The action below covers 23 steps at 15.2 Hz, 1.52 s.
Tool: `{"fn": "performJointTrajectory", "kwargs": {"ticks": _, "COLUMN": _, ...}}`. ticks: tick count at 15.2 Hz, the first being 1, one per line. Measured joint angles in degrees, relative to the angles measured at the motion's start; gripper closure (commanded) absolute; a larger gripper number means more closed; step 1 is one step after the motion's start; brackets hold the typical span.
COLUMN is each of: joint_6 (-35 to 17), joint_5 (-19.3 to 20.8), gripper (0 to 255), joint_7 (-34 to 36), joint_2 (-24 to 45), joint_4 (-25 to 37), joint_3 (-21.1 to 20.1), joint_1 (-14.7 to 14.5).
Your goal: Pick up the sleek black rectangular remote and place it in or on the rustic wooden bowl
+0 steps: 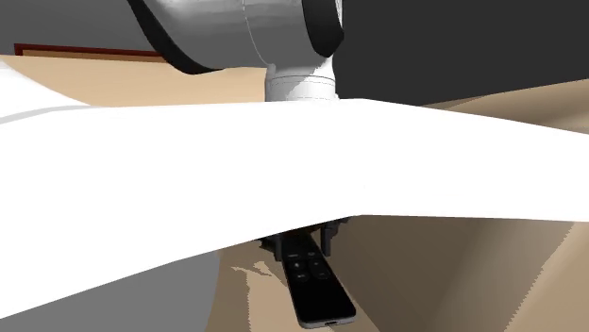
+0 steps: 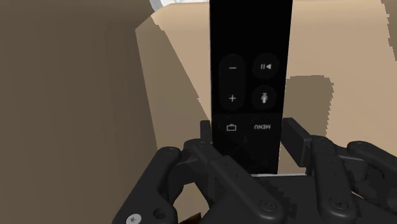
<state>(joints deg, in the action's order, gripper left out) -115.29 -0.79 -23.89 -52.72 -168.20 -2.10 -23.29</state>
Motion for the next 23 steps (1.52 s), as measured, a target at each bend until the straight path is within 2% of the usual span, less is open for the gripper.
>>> {"fn": "performJointTrajectory", "kwargs": {"ticks": 8, "joint_6": 7.38, "joint_5": 0.12, "gripper": 255, "joint_7": -0.07, "joint_2": -2.20, "joint_4": 5.17, "joint_3": 0.15, "joint_1": 0.05}}
{"fn": "performJointTrajectory", "kwargs": {"ticks": 23, "joint_6": 18.81, "joint_5": 0.34, "gripper": 255, "joint_7": -0.18, "joint_2": -2.27, "joint_4": 16.53, "joint_3": 0.38, "joint_1": 0.18}}
